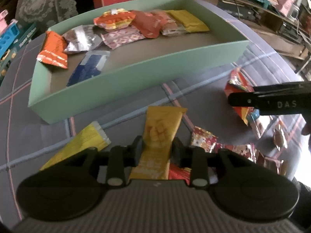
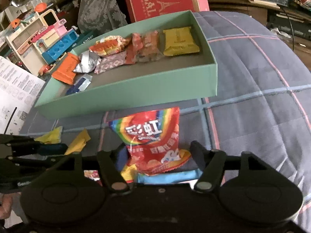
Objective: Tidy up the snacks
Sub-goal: 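Lift the yellow bar and rainbow candy bag and carry both over the tray, then lower both snacks into the tray and open both grippers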
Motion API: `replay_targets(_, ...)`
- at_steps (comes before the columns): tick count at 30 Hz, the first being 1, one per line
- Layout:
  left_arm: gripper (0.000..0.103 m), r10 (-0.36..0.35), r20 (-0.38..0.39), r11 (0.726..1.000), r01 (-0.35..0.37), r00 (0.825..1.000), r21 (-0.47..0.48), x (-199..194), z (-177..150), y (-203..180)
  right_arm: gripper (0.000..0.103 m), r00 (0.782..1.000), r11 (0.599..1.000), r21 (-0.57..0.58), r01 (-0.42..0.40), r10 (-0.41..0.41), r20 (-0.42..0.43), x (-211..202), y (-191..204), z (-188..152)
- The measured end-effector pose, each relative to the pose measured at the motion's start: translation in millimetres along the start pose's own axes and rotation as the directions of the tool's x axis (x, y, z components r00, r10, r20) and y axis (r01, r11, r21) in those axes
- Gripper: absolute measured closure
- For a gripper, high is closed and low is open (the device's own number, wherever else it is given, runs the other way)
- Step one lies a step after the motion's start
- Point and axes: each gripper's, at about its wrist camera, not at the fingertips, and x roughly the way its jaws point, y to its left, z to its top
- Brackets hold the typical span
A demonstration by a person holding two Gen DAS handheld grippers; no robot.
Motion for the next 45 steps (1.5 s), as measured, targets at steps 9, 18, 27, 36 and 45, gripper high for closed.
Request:
replay_targets(9,0.078,-0.011,-0.012,0.999,0.012,1.0,0.044,7,-1,-6,0.033,0.999,0.988,-0.153,0.035,-0.032,0.02,4,14,-6)
replay_targets(18,0.089,-0.003,0.016,0.998,0.004,1.0,-0.059,-4,6,3,0.052,0.999,1.0,-0.014,-0.012,0.012,0.033,-9,-1,9)
replay_targets(27,0.089,-0.018,0.103,0.989,0.032,0.995,-0.144,-40,8,19,0.053,0.998,0.999,0.029,-0.018,0.017,0.058,-29,-2,11)
replay_targets(36,0.089,0.078,0.196,0.976,-0.035,0.977,-0.214,-72,31,53,0.053,0.988,1.0,-0.001,-0.024,0.024,0.15,-58,9,47)
replay_targets(45,0.089,0.193,0.211,0.957,-0.137,0.958,-0.256,-59,81,109,0.053,0.984,1.0,0.029,0.005,-0.01,0.176,-38,0,103)
